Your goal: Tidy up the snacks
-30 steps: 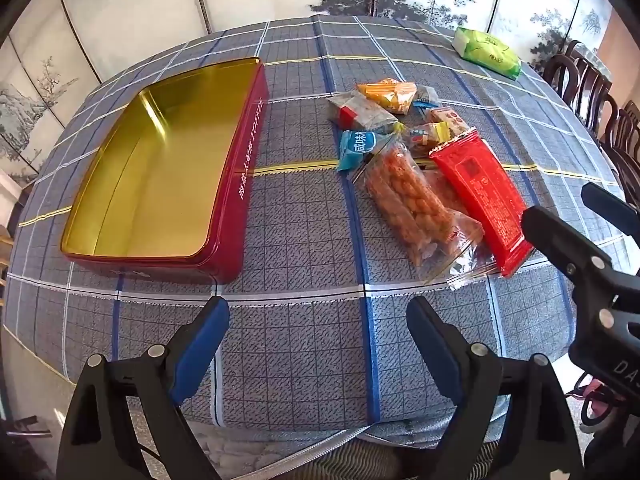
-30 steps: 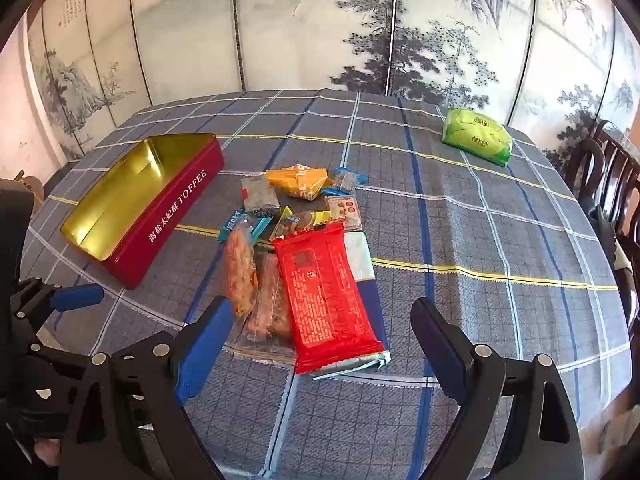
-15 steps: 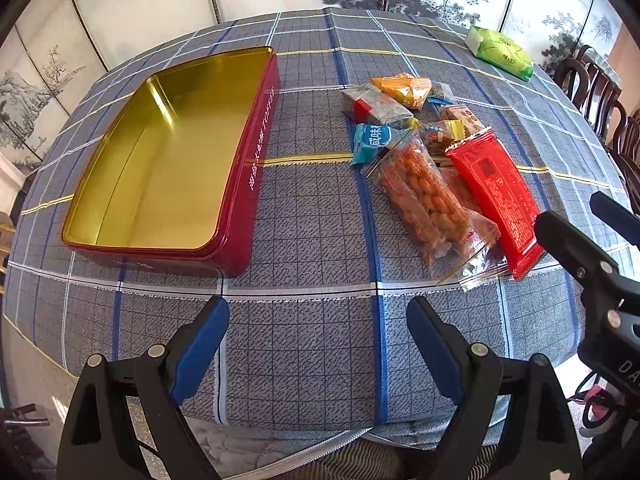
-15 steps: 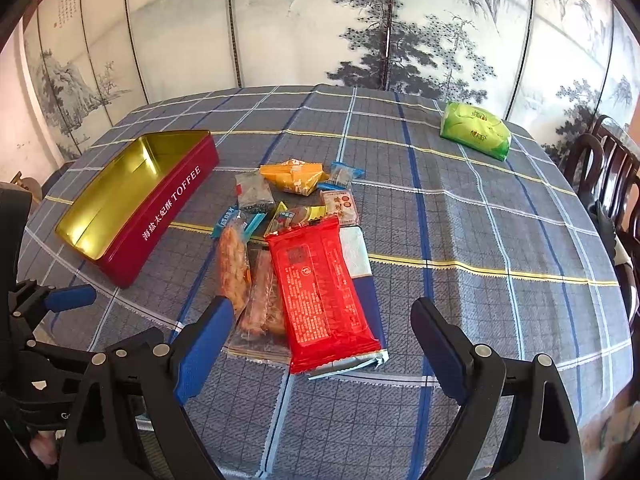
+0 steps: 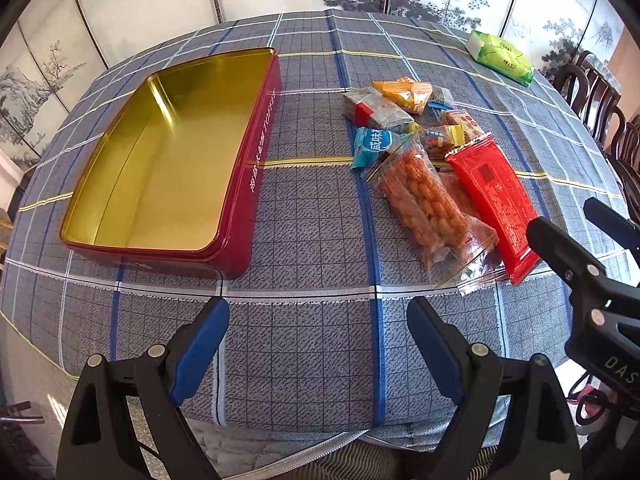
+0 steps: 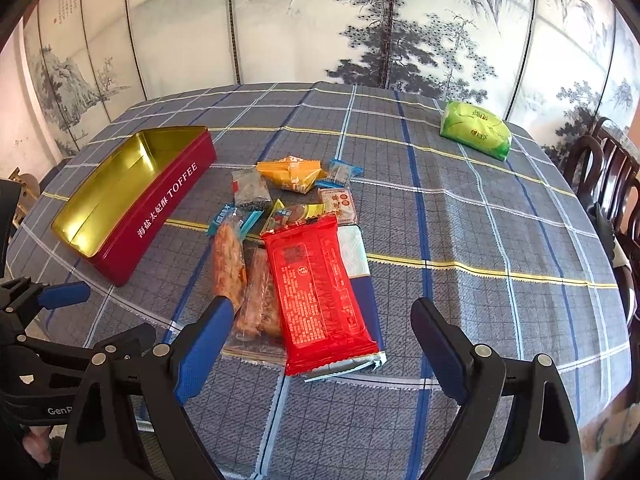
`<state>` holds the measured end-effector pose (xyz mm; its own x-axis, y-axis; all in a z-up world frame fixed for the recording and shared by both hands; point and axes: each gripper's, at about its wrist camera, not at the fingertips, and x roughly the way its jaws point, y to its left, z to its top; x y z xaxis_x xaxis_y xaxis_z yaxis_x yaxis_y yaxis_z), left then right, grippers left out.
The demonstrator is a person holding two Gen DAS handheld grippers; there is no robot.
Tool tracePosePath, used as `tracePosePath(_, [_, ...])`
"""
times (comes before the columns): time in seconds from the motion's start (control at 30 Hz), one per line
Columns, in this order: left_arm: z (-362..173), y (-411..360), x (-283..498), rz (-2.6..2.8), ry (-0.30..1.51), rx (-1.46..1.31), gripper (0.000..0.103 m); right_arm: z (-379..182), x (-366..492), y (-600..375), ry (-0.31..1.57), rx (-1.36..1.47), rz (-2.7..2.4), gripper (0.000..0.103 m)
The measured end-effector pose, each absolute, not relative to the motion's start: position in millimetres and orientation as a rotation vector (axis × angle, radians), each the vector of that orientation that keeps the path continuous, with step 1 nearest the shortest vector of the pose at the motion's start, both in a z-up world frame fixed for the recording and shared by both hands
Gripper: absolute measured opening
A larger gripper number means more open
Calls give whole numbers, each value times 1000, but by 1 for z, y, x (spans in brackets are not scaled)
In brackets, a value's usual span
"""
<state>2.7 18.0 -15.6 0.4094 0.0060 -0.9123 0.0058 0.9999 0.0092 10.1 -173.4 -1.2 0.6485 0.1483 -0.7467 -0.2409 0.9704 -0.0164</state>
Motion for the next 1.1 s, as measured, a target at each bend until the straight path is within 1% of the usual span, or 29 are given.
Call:
tracePosePath(0.13, [-16,17,3,-4,1153,12,88,-3,13,-172,866,-115,226,89])
tracePosePath(0.17, [-16,17,4,-2,1155,14,88,-3,13,-171,823,-106,230,89])
tracePosePath(0.27, [-16,17,4,-3,1155,14,88,-4,14,-172,816,-99,233,90])
tracePosePath(1.1, [-24,15,13,-16,1172,8,88,-17,37,-168,828,-161,212,89])
